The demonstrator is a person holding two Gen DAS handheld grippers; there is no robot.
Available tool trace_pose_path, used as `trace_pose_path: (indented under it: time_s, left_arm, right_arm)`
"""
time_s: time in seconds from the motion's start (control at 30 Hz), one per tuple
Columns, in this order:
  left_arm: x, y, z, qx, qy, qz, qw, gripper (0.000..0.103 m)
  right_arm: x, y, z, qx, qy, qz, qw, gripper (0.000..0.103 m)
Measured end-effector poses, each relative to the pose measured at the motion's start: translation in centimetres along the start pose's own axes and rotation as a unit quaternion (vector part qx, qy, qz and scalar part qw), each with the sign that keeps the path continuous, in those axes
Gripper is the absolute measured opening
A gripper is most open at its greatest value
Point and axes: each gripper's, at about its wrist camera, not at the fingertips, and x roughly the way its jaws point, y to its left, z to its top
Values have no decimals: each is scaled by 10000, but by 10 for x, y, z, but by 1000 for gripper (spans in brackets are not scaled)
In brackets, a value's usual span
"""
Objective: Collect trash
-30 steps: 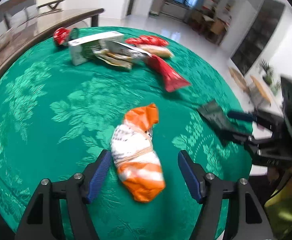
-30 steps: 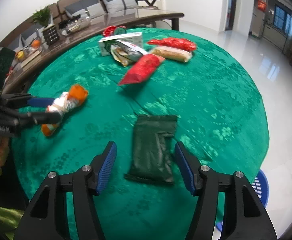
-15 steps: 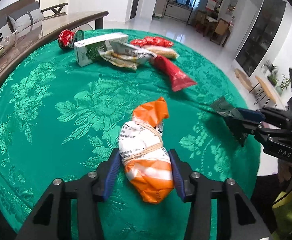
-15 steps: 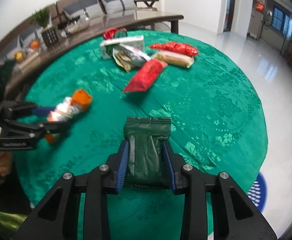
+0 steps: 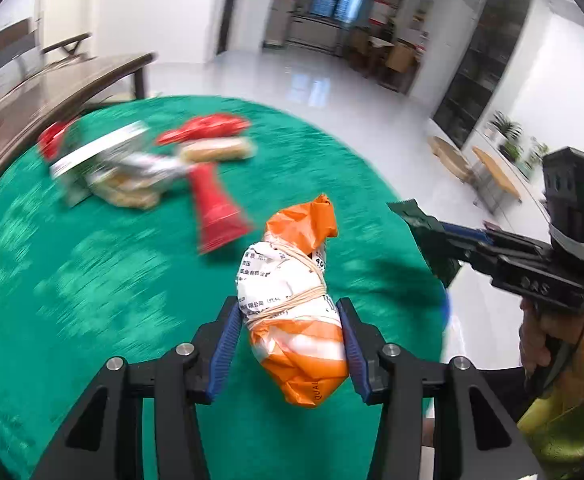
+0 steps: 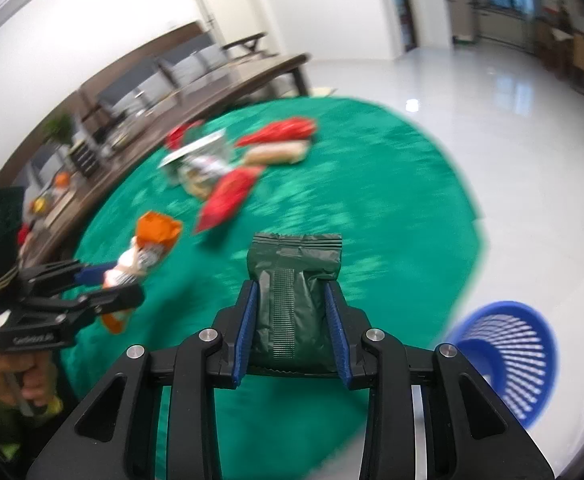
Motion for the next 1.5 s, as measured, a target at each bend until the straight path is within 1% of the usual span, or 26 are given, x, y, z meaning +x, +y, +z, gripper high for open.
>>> trace_pose_path:
  time_s: [0.13,0.23,0.33,0.4,0.5,0.57,0.67,0.77,0.83,0.87,0.9,0.93,0.97,1.03,1.1,1.17,1.23,1.27,1.3,1.33,1.37,1.43,1.47,1.5]
  left_arm:
    - [30,-57,26,351,95,-414,9985,49]
    - [60,-104,41,583,243,-737,9953,49]
    - [91,-141,52,711,411,-982,9918,49]
    - [113,-161,57,715,551,-1103,9898,49]
    - [152,-185,62,666,790,-1262,9866,49]
    - [176,-198,62,670,923,-1281,9852,49]
    - [201,-211,60,675,1045,-1297,9837,49]
    - [225,-223,56,813,1142,-1224,9825,49]
    - [237,-228,53,899,1171,-1218,9815,51]
    - [241,-233,53,909,1179,-1237,9811,53]
    - [251,-236,53,901,1214,-1273,9803,61]
    - [258,-238,53,876,1253,-1273,9800,71]
    - [267,-238,53,817,1307,-1213,9806,73]
    - [277,-236,54,700,1404,-1161,9808,73]
    - [273,-234,53,610,1384,-1185,9814,73]
    - [258,-232,51,662,1206,-1156,9837,72]
    - [231,-230,48,776,892,-1080,9871,72]
    - [213,-228,47,821,661,-1021,9892,72]
    - [203,-229,48,847,506,-957,9905,73]
    - [184,-225,47,871,264,-879,9920,72]
    - [163,-220,46,865,32,-840,9927,72]
    - [136,-213,41,871,-204,-762,9931,73]
    - [123,-206,38,910,-281,-668,9932,73]
    - [110,-201,33,967,-334,-491,9935,73]
  right_arm:
    - [-36,-61,2,389,-141,-558,9976,34]
    - [-54,-104,-1,647,-120,-962,9932,34]
    - [-67,-148,-6,904,-46,-1318,9871,34]
    - [-72,-178,-14,1144,-14,-1454,9827,34]
    - [-72,-212,-30,1519,2,-1518,9767,34]
    - [-71,-230,-38,1712,65,-1528,9733,34]
    - [-70,-247,-44,1888,80,-1504,9704,34]
    - [-68,-262,-51,2053,123,-1458,9677,34]
    - [-66,-271,-55,2155,145,-1425,9659,35]
    - [-66,-274,-57,2196,145,-1399,9654,38]
    - [-66,-278,-59,2262,146,-1354,9645,39]
    - [-65,-280,-60,2315,127,-1339,9635,46]
    - [-65,-285,-60,2389,93,-1327,9619,55]
    - [-72,-288,-61,2450,5,-1419,9591,55]
    - [-79,-288,-60,2390,-81,-1525,9589,61]
    - [-88,-284,-57,2287,-192,-1730,9578,80]
    - [-96,-280,-53,2168,-299,-1953,9560,90]
    - [-99,-278,-50,2098,-345,-2045,9555,92]
    - [-102,-275,-48,2027,-381,-2131,9550,93]
    - [-104,-269,-45,1926,-406,-2259,9540,97]
    - [-107,-265,-43,1848,-421,-2350,9533,99]
    - [-105,-251,-37,1624,-471,-2543,9522,99]
    - [-105,-244,-34,1517,-494,-2588,9527,99]
    - [-103,-236,-31,1402,-518,-2623,9533,99]
